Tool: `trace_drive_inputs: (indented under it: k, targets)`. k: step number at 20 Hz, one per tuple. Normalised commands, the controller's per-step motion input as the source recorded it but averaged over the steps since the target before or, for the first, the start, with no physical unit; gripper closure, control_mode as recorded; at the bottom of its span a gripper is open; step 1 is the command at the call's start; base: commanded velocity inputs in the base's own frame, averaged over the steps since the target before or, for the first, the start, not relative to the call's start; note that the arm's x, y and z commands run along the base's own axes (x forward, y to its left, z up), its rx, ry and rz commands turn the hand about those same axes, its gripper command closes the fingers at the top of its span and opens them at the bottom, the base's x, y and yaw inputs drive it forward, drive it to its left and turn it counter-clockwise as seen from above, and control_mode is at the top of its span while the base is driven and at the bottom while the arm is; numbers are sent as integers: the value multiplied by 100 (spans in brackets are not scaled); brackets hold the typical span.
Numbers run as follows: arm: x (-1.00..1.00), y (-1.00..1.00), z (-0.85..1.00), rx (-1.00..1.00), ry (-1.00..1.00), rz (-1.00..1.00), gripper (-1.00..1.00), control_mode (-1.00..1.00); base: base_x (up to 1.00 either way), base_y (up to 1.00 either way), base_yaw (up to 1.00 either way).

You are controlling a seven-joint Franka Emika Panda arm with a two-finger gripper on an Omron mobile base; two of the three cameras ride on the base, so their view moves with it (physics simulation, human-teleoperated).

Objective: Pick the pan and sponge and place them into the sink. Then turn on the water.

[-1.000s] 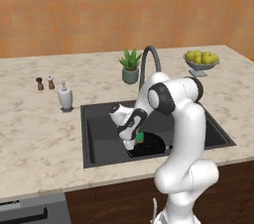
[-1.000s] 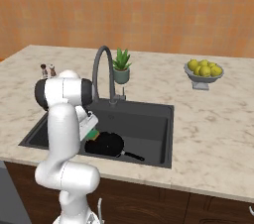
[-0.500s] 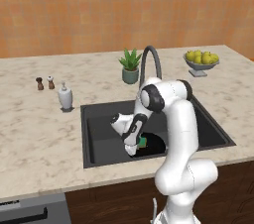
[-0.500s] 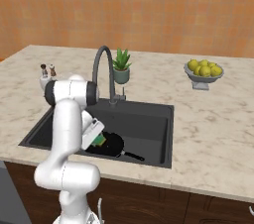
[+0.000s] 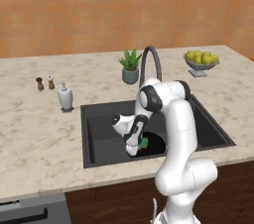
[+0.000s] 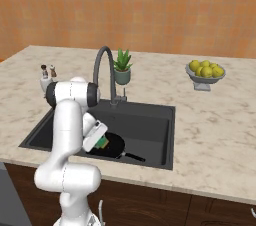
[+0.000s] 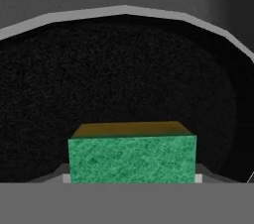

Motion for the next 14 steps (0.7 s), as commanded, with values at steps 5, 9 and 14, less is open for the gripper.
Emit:
trace_drive_inputs:
  k: [5,9,14]
  targets:
    - [0,-24,5,0,-15,-6,-100,-100,0,0,0]
    - [-1,-3,37,0,-20,-9,-100,-100,0,0,0]
    - [-13,1,65,4,-25,-7,-100,-100,0,0,0]
